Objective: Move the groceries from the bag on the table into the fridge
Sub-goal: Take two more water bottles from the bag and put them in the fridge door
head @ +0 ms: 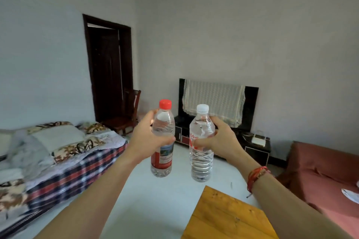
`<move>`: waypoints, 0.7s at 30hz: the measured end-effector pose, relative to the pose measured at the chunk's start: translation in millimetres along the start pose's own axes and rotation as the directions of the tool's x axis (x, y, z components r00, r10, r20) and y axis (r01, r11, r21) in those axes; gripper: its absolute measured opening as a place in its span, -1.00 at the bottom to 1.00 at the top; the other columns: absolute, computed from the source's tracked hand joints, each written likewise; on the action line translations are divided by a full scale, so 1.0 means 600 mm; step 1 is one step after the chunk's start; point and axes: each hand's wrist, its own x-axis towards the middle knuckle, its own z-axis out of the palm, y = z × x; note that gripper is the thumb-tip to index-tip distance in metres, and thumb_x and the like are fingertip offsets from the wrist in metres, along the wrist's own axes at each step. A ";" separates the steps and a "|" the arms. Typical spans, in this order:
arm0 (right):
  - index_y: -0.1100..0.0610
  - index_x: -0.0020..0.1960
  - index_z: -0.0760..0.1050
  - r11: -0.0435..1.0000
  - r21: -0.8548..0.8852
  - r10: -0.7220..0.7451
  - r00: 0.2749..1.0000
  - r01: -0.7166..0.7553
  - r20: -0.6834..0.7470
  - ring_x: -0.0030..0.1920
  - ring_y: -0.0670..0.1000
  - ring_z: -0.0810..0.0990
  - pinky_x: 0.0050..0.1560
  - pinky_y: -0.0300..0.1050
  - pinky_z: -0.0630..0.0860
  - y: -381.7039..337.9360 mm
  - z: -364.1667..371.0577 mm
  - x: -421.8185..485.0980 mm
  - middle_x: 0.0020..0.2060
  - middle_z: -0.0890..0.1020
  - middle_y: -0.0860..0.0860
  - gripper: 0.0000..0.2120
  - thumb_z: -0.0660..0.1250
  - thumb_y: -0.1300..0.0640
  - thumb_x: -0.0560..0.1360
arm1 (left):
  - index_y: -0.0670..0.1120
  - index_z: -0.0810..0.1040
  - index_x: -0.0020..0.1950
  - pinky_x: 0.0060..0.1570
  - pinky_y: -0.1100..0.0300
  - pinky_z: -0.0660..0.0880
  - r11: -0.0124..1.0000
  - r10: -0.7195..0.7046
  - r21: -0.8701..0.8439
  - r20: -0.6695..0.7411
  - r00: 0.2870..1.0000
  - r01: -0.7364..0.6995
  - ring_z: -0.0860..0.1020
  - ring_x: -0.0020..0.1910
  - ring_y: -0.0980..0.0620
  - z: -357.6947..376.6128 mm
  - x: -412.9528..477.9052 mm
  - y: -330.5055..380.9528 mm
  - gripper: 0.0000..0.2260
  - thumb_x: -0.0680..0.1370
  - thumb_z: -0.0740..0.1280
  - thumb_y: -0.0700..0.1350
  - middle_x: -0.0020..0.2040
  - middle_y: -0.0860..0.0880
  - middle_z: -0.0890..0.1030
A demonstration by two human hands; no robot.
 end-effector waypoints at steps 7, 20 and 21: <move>-0.12 0.11 0.53 0.992 0.115 -0.072 0.986 0.055 0.153 -0.01 -0.06 0.69 0.08 0.03 0.66 -0.092 0.178 0.023 -0.04 0.70 -0.11 -0.41 0.68 0.06 0.15 | 0.37 0.41 0.11 -0.16 0.28 0.53 0.993 -0.044 0.100 -0.169 0.985 0.062 0.63 -0.08 0.25 -0.179 -0.054 -0.040 -0.37 0.32 0.58 -0.23 -0.03 0.19 0.64; -0.15 0.12 0.54 0.918 0.367 -0.328 0.813 0.153 0.481 -0.03 -0.09 0.72 0.10 0.09 0.65 -0.255 0.469 0.014 -0.04 0.73 -0.13 -0.36 0.66 0.04 0.08 | 0.22 0.38 0.37 -0.02 -0.05 0.63 0.943 -0.187 0.127 -0.560 0.808 0.306 0.66 0.03 0.01 -0.430 -0.207 -0.091 -0.23 0.26 0.61 -0.17 0.13 0.02 0.64; -0.16 0.13 0.54 0.908 0.385 -0.355 0.786 0.162 0.506 -0.02 -0.08 0.72 0.10 0.10 0.65 -0.265 0.492 0.012 -0.03 0.73 -0.13 -0.34 0.65 0.02 0.07 | 0.21 0.40 0.36 -0.02 -0.06 0.63 0.937 -0.184 0.135 -0.591 0.785 0.321 0.67 0.01 0.01 -0.443 -0.220 -0.091 -0.24 0.26 0.61 -0.18 0.10 0.03 0.66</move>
